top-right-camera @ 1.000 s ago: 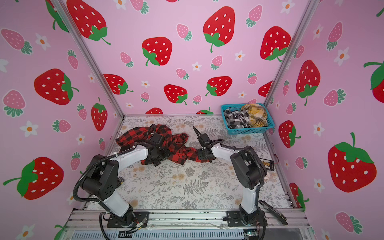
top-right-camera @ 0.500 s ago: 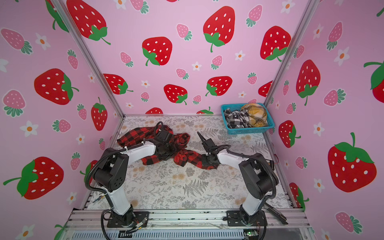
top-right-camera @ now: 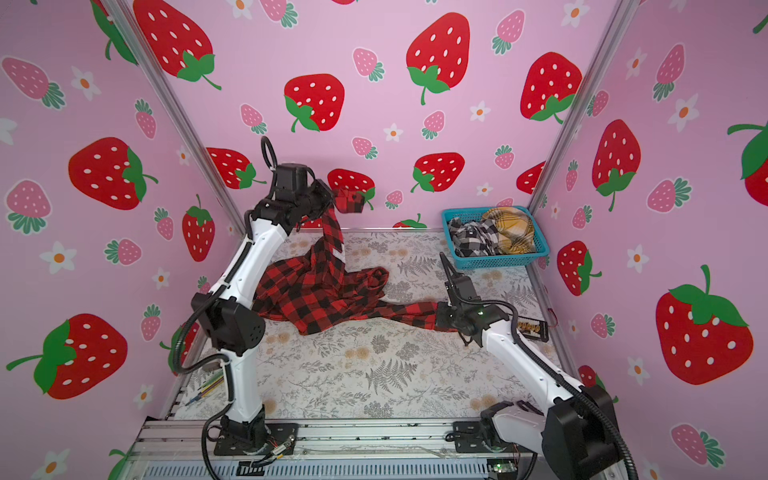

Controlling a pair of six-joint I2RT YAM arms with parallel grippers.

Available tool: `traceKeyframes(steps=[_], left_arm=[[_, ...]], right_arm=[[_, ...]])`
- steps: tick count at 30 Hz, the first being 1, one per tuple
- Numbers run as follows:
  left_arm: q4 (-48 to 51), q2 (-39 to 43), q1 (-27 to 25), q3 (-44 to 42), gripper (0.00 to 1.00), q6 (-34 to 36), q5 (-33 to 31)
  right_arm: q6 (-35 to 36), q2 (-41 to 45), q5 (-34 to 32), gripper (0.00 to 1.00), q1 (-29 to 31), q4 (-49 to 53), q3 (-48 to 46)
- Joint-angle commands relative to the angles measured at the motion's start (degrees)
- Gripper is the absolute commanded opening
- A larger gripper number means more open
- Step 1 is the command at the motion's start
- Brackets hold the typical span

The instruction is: Fold and stack the long sleeve shirts

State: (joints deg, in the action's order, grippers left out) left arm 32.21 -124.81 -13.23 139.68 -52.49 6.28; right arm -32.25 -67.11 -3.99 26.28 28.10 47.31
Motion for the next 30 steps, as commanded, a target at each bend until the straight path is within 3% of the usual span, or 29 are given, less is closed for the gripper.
traceKeyframes(steps=[1, 3, 4, 6, 8, 13, 17, 20, 22, 24, 26, 30], left_arm=[[7.64, -12.12, 2.81, 10.81, 0.57, 0.15, 6.25], [9.14, -11.63, 3.39, 9.98, 0.73, 2.02, 7.02], [9.61, -9.18, 3.26, 6.31, 0.77, 4.27, 5.31], [7.16, 0.92, 3.32, -9.95, 0.83, 7.3, -1.49], [2.78, 11.99, 4.49, -28.04, 0.95, 8.06, -4.04], [2.1, 38.74, 5.16, -65.93, 0.97, 10.08, -6.54], [2.74, 54.82, 4.97, -89.57, 0.96, 3.95, -0.9], [1.61, 60.43, 5.06, -98.97, 0.94, 1.13, 2.69], [1.5, 60.89, 5.31, -101.04, 0.89, 0.84, 1.88], [1.25, 58.7, 5.53, -100.87, 0.75, 1.23, 0.34], [-0.04, 55.77, 5.5, -99.95, 0.69, 2.34, -0.67], [-3.61, 49.99, 5.41, -98.1, 0.67, 5.29, -4.69]], right_arm=[[0.04, 2.68, -4.24, 0.0, -4.02, 5.55, 0.2], [-0.22, 4.69, -5.48, 0.0, -7.16, 6.28, -0.11], [-0.3, 5.38, -6.09, 0.0, -8.43, 6.59, -0.26], [-0.37, 6.81, -5.97, 0.0, -11.13, 5.81, -0.76], [-0.64, 6.74, -5.3, 0.0, -12.26, 4.98, -0.65], [-0.53, 4.23, 2.74, 0.0, -12.22, -1.28, 0.22], [-0.45, 4.64, 6.29, 0.0, -11.87, -5.52, 1.6], [-0.2, 4.35, 7.12, 0.0, -11.52, -5.51, 3.67], [-0.2, 4.69, 7.62, 0.0, -11.17, -5.42, 4.37], [-0.2, 5.35, 8.03, 0.0, -10.95, -4.96, 4.62], [-0.19, 6.07, 8.28, 0.0, -10.9, -4.66, 4.64], [-0.87, 7.33, 9.31, 0.0, -10.9, -5.04, 4.48]])
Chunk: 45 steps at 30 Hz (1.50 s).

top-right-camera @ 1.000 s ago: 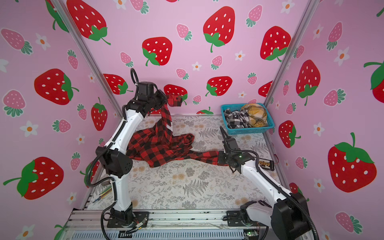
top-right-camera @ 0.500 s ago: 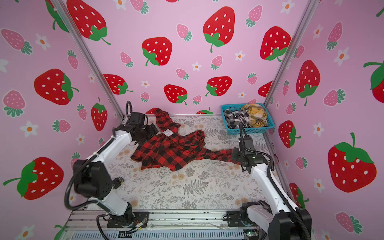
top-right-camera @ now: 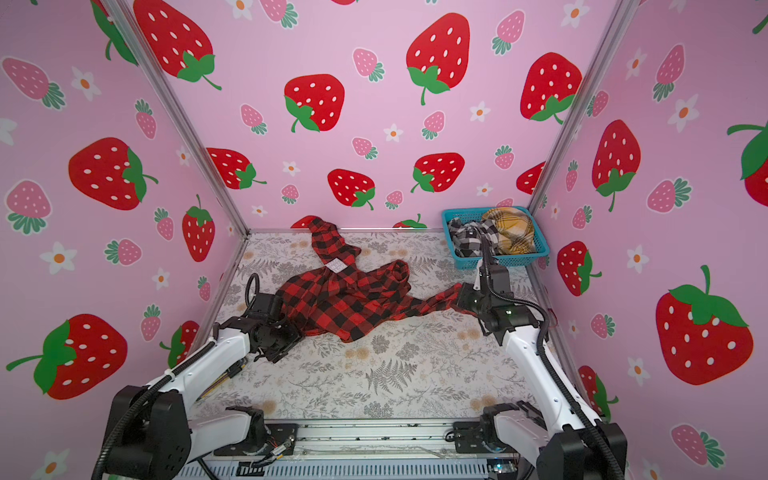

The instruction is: Fold and stack the long sleeve shirts

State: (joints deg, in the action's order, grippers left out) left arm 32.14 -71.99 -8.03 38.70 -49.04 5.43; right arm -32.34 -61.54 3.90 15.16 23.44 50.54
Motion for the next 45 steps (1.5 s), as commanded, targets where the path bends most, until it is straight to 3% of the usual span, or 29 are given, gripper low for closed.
traceKeyframes(steps=[1, 8, 9, 11, 12, 18, 21, 25, 28, 32, 36, 39, 42, 44, 45], left_arm=[[-4.31, -4.54, 0.27, 3.48, 0.68, 2.15, -4.75], [-7.16, -16.62, 0.46, 12.13, 0.7, 3.93, -6.19], [-7.47, -17.83, 0.47, 13.44, 0.63, 3.86, -5.92], [-7.08, -20.17, 0.55, 16.95, 0.13, 3.11, -5.16], [-6.83, -20.4, 0.71, 18.44, 0.0, 2.52, -4.82], [-0.87, -17.75, 3.75, 34.25, 0.0, 1.13, -3.61], [4.68, -18.7, 7.93, 45.12, 0.0, -0.29, -2.18], [9.71, -18.78, 13.82, 53.89, 0.0, -4.36, 6.98], [11.32, -16.31, 14.79, 55.97, 0.0, -3.47, 9.34], [12.08, -15.9, 15.13, 55.63, 0.0, -1.38, 11.9], [11.01, -20.64, 15.04, 51.43, 0.0, 1.53, 15.24], [12.68, -27.55, 14.8, 50.29, 0.42, 5.78, 14.05], [11.47, -24.91, 14.63, 43.28, 0.61, 6.28, 10.56], [8.74, -17.95, 12.92, 35.66, 0.81, 5.88, 7.76], [9.25, -15.23, 11.37, 33.19, 0.82, 6.17, 5.94]], right_arm=[[-0.94, 1.92, 1.77, 0.0, 0.22, -0.5, 1.22], [-0.92, 2.17, 2.56, 0.0, 0.25, -1.25, 1.51], [-0.96, 2.33, 2.65, 0.0, 0.24, -1.44, 1.92], [-0.66, 2.77, 3.21, 0.0, 0.22, -1.97, 3.59], [-0.23, 2.86, 3.3, 0.0, 0.23, -2.11, 4.9], [2.82, 3.84, 6.66, 0.0, 0.22, -6.79, 18.59], [1.53, 3.2, 6.2, 0.0, 0.14, -9.88, 26.09], [0.42, 2.81, 8.15, 0.0, 0.05, -14.97, 33.51], [0.75, 3.42, 6.54, 0.0, 0.05, -17.87, 36.66], [3.13, 0.46, 4.61, 0.0, 0.05, -13.45, 43.65], [2.39, 0.48, 5.41, 0.0, 0.07, -12.07, 39.94], [0.65, 2.49, 5.81, 0.0, 0.05, -11.88, 31.54], [-1.02, 4.27, 6.06, 0.0, 0.05, -11.9, 22.93], [-1.49, 5.0, 5.87, 0.0, 0.05, -11.61, 18.36], [-1.55, 5.11, 5.73, 0.0, 0.05, -11.53, 16.88]])
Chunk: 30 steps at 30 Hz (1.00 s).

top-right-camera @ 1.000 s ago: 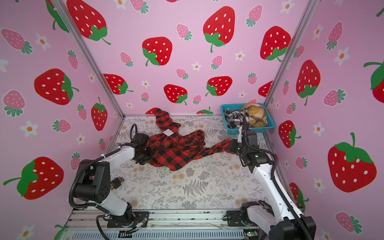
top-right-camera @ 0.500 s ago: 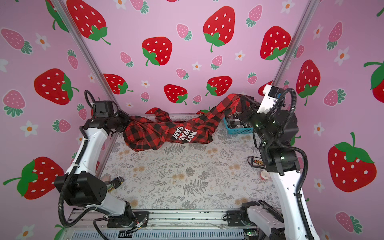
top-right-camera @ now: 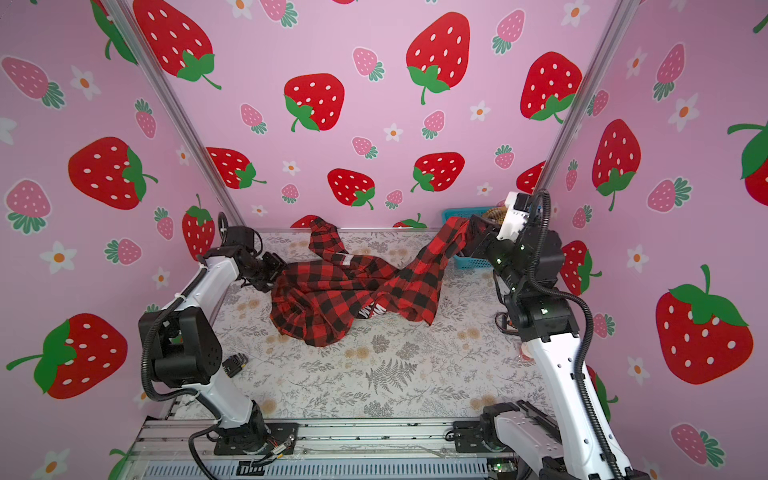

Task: Fold and stack the long sleeve shirts
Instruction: 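Lift the shirt with both grippers, raising the right gripper high to spread it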

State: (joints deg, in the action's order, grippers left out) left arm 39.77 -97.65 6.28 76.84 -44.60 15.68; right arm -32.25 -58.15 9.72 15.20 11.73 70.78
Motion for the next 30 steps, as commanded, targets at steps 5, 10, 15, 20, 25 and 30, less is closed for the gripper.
traceKeyframes(steps=[5, 10, 15, 20, 25, 30], left_arm=[[0.7, 24.91, -15.25, -24.45, 0.79, -5.12, -7.51], [-0.37, 30.69, -18.42, -35.2, 0.74, -10.63, -9.12], [-3.05, 27.81, -17.93, -39.08, 0.72, -11.58, -8.32], [-10.27, 20.44, -17.27, -38.13, 0.68, -12.14, -4.16], [-14.73, 15.38, -16.44, -36.37, 0.57, -11.84, -6.52], [-15.77, 12.45, -15.95, -35.7, 0.29, -12.49, -5.51]], right_arm=[[-1.22, -0.3, -1.7, 0.0, 0.0, 1.37, -6.07], [-1.06, -1.26, -1.87, 0.0, 0.0, 1.45, -6.54], [-0.96, -1.05, -2.5, 0.0, 0.0, 2.21, -6.7], [-1.61, -0.32, -1.82, 0.0, 0.0, 1.46, -7.68], [-1.5, 0.4, -1.1, 0.0, 0.0, 1.89, -8.03], [-1.17, 1.02, -1.63, 0.0, 0.0, 2.5, -8.21]])
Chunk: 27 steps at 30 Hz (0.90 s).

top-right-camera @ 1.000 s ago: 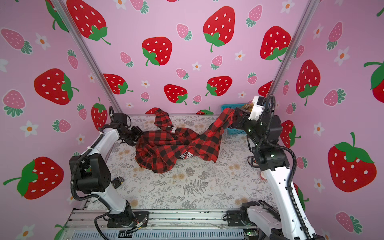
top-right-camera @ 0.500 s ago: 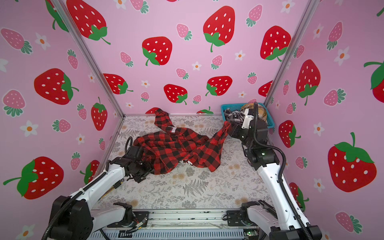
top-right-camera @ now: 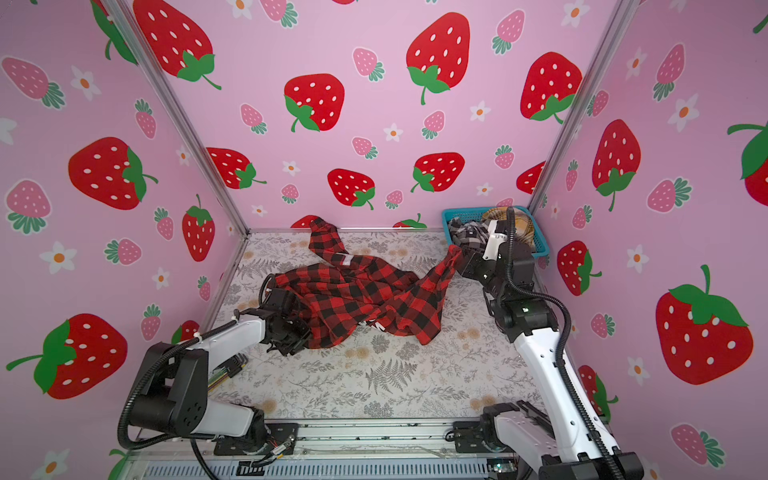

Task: Fold and stack the long sleeve shirts
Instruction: 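Lift the shirt with both grippers, raising the right gripper high to spread it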

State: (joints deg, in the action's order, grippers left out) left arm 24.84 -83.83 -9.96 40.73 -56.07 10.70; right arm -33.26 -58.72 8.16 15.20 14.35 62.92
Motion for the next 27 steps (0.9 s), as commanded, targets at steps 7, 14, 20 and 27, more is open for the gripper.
traceKeyframes(steps=[7, 14, 20, 27], left_arm=[[7.88, 6.02, -0.47, 3.83, 0.0, 0.51, -0.91], [16.77, 0.53, 1.94, 31.95, 0.0, 9.38, -4.99], [27.31, -25.85, 6.49, 101.89, 0.0, 7.54, -7.9], [16.53, -13.79, 8.91, 97.47, 0.0, 4.06, -3.43]], right_arm=[[-0.46, 0.61, -0.34, 0.0, 0.0, 0.13, -0.58], [2.88, -12.12, -5.84, 0.0, -1.36, -2.07, 8.59], [4.82, -29.59, -6.48, 0.0, -8.16, -0.35, 50.49], [8.22, -13.71, -0.46, 0.0, -8.11, -15.88, 42.21]])
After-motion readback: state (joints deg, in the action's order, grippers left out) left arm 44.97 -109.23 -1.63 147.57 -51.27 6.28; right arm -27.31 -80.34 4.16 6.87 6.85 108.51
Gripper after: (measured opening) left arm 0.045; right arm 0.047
